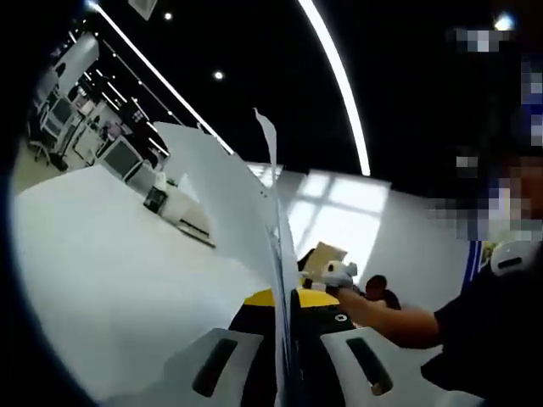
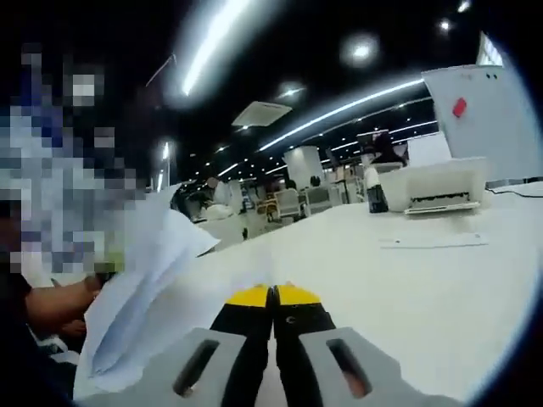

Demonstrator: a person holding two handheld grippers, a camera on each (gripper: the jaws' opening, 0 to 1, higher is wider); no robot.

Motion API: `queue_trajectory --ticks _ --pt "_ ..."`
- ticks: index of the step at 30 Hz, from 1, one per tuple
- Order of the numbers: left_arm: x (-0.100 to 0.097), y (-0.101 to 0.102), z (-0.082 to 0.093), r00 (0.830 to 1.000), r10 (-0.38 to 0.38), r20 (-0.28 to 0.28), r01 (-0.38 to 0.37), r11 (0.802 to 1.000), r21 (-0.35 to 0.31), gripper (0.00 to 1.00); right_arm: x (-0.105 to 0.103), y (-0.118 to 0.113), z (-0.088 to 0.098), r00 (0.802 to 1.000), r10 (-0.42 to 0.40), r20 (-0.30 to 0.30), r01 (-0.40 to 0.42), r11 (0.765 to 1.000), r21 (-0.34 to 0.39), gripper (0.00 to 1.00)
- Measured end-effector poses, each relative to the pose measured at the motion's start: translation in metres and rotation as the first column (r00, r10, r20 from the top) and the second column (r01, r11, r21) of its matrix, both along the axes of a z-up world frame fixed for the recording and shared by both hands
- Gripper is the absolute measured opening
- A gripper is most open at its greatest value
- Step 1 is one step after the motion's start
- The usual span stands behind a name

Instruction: Organize the stack of printing papers by aligning and flattening the scattered papers on the table

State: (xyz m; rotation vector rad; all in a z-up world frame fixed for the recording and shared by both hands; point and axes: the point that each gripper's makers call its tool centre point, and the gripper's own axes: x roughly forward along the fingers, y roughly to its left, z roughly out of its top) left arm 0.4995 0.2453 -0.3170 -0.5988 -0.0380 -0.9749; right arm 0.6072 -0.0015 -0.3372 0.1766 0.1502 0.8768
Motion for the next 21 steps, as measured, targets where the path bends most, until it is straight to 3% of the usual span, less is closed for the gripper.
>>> queue_trajectory --ticks 7,17,21 --pt "0.003 0.000 0.004 0.999 0.040 0.004 -0.040 0.999 -0.011 0.06 -0.024 -0.026 0.038 0.998 -0.005 0.065 0.003 1.000 0.031 0.00" --pt "0.016 -0.051 0.009 0.999 -0.033 0.015 0.033 0.999 -0.020 0.06 -0.065 -0.068 0.120 0.975 -0.028 0.219 0.019 0.999 0.041 0.00" --pt "0.017 -0.065 0.010 0.998 -0.051 0.035 0.052 0.998 -0.035 0.06 -0.080 -0.085 0.152 0.957 -0.054 0.286 0.044 0.998 0.041 0.00"
